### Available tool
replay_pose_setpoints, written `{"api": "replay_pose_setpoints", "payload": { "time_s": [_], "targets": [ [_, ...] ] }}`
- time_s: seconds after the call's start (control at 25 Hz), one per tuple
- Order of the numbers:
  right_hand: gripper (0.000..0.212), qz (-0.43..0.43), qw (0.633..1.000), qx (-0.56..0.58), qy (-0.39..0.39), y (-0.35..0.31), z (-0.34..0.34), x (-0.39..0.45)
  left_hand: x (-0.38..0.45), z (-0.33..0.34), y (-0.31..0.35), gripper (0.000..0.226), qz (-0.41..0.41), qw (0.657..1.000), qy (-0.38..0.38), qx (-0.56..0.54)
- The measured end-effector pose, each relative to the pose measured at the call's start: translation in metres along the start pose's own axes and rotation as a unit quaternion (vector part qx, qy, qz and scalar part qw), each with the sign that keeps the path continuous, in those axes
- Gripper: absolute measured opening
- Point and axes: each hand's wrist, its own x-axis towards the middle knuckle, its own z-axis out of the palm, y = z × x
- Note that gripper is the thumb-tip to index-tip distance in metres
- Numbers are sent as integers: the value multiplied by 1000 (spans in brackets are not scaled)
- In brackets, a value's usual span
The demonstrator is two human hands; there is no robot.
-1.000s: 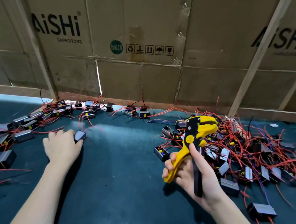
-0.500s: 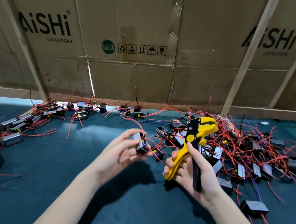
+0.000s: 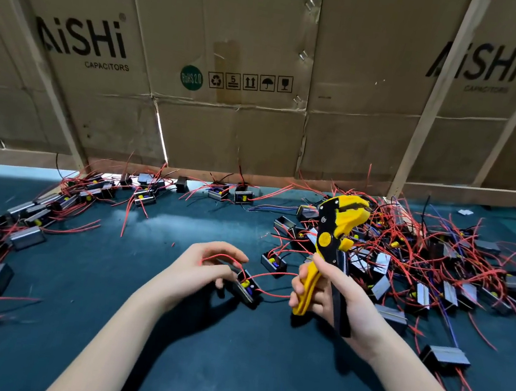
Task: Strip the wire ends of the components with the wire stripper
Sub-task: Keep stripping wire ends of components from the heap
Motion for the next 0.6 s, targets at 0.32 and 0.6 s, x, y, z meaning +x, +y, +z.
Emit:
{"api": "replay_pose_setpoints", "payload": {
  "time_s": [0.32,0.6],
  "targets": [
    [37,1,998,-65,-17,0,7,-3,-2,-17,0,21,-69,990,49,-112],
    [38,10,998,-65,-14,0,5,-3,-9,-36,3,23,-105,985,36,-130]
  ]
}}
